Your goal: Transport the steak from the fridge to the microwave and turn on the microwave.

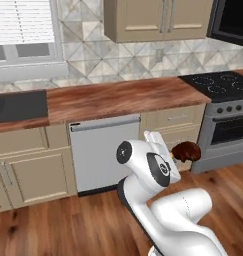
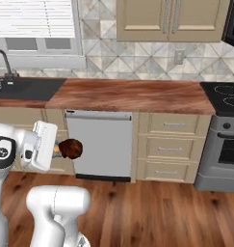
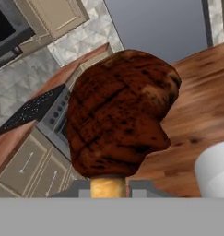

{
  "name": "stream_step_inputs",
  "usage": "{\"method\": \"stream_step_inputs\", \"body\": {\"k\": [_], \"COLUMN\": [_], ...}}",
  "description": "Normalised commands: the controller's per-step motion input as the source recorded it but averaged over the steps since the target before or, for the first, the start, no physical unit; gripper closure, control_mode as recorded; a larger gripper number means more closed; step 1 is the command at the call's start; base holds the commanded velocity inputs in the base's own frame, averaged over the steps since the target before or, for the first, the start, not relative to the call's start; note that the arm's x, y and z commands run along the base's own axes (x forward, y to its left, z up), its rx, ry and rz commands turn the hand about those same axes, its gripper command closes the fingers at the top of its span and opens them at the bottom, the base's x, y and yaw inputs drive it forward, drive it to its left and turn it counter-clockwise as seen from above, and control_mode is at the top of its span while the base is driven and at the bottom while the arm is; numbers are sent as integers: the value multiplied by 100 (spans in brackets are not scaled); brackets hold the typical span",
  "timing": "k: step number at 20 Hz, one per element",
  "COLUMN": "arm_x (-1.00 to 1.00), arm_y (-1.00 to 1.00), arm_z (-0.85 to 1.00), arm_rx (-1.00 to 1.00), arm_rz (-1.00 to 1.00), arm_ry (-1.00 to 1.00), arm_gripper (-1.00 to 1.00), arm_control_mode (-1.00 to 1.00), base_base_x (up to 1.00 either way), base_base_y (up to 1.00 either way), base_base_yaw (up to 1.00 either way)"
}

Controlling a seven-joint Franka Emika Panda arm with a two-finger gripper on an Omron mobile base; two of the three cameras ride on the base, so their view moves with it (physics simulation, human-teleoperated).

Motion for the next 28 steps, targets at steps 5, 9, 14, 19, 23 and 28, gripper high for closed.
{"method": "stream_step_inputs", "body": {"k": [5,9,14,19,23,28], "arm_x": [0,0,0,0,0,0], "arm_y": [0,0,0,0,0,0], "arm_z": [0,0,0,0,0,0], "arm_rx": [0,0,0,0,0,0], "arm_rz": [0,0,0,0,0,0], "arm_ry": [0,0,0,0,0,0], "arm_gripper": [100,100,100,100,100,100], "arm_control_mode": [100,100,100,100,100,100], "base_base_x": [0,0,0,-9,-17,-17], "base_base_y": [-92,-90,-89,-86,-81,-84], "base_base_yaw": [17,18,18,19,18,19]}}
